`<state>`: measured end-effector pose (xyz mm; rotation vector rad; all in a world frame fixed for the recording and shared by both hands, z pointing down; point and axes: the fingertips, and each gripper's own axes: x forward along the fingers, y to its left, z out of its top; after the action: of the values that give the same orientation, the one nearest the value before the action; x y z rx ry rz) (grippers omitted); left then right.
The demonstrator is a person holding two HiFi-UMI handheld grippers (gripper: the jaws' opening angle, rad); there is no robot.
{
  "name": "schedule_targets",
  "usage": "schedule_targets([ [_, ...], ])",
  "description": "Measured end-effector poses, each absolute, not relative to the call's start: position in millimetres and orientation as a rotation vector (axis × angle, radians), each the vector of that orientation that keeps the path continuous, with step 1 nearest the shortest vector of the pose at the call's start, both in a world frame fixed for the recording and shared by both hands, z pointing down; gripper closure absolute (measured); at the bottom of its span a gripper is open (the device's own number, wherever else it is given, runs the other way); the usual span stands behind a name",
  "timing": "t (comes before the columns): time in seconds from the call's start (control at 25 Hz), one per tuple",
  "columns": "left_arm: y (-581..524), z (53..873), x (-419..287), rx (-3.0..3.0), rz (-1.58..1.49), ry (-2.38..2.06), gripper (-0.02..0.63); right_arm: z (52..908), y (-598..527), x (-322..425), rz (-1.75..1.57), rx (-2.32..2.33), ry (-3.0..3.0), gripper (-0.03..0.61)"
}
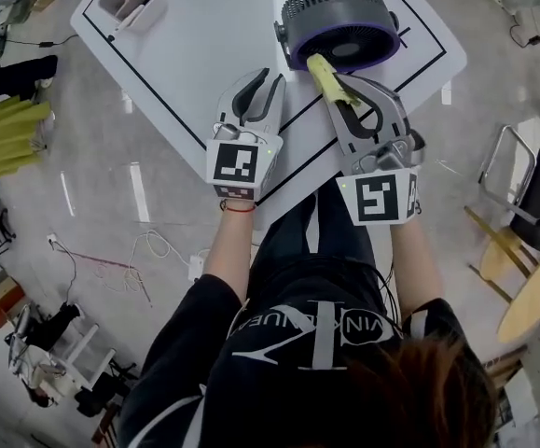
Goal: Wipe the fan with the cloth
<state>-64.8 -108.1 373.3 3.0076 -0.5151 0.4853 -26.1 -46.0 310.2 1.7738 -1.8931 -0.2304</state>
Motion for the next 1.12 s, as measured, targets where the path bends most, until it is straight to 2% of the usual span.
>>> schedule_targets([
  [0.32, -121, 379, -36, 3.021, 0.564, -0.533, 0.499, 304, -66, -23, -0.302, 1.744, -1.927, 0.534],
  [0.56, -117, 378, -28, 3.025, 0.566, -0.548, 0.549, 287, -71, -13, -0.367, 1.789, -1.888, 0.534],
  [1.12, -119, 381, -29, 2.971, 0.525, -0.585, 0.558, 268, -65, 15, -0.543, 1.779, -1.636, 0.532],
])
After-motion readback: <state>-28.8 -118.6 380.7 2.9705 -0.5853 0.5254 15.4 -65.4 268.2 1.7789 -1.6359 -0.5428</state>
